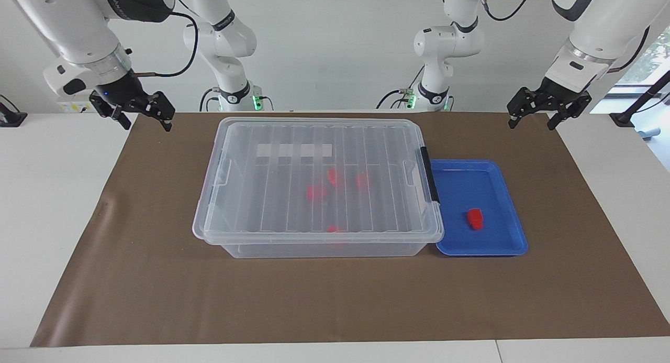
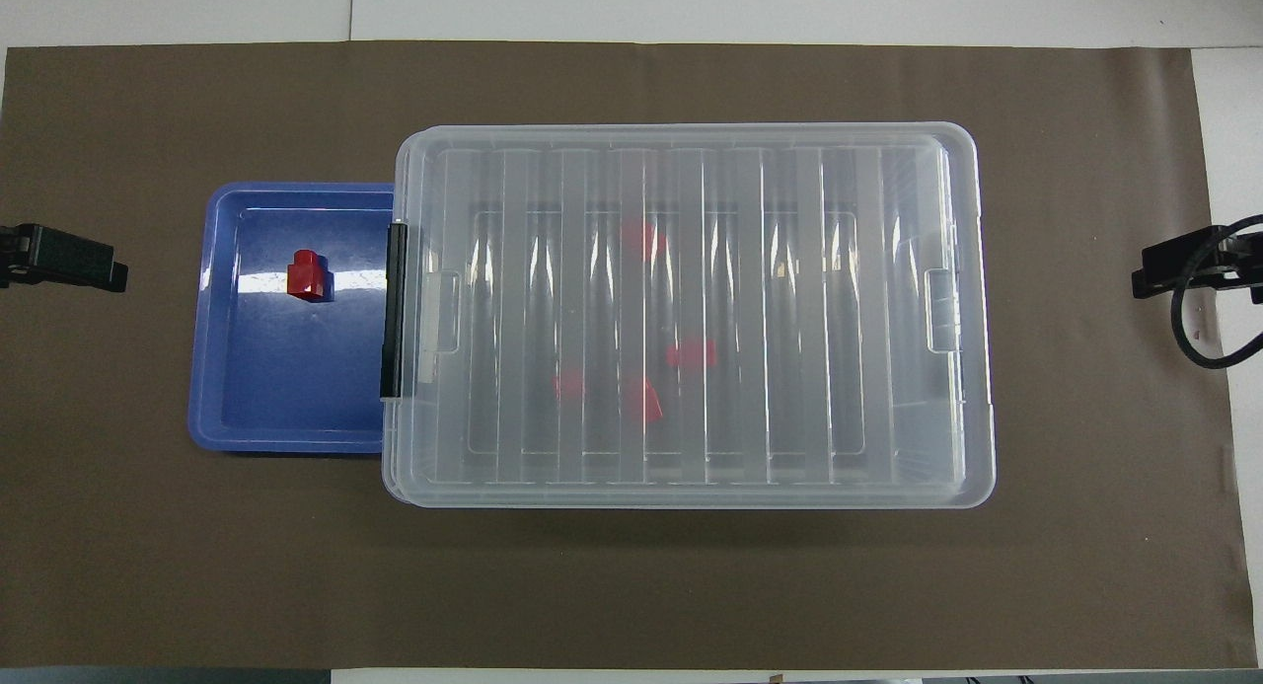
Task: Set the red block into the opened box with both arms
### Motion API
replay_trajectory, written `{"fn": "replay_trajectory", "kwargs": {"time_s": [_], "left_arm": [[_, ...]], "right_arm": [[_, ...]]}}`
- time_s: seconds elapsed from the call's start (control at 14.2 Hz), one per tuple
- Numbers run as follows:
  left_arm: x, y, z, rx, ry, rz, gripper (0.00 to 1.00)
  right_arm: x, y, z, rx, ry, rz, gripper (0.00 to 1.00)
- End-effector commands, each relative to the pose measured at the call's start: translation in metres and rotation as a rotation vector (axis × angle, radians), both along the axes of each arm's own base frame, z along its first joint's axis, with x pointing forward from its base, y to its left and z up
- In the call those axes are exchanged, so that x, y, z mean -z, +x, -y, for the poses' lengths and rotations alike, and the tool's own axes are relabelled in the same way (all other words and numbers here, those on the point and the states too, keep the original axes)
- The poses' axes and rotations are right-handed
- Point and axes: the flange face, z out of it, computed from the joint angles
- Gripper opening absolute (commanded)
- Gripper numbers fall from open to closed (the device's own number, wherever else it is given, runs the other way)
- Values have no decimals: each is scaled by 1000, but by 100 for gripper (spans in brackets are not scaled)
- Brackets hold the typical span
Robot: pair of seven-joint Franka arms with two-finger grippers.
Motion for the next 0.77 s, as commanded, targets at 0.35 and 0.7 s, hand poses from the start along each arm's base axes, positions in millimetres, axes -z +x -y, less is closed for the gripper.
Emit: {"fn": "replay_trajectory", "kwargs": {"time_s": [0.35, 0.7], "left_arm": [[-1, -9, -3, 3, -6, -3, 100], [-1, -9, -3, 3, -6, -3, 100]], "right_arm": [[1, 0, -1, -15, 8, 14, 100], [6, 6, 0, -6, 8, 45, 100]]}}
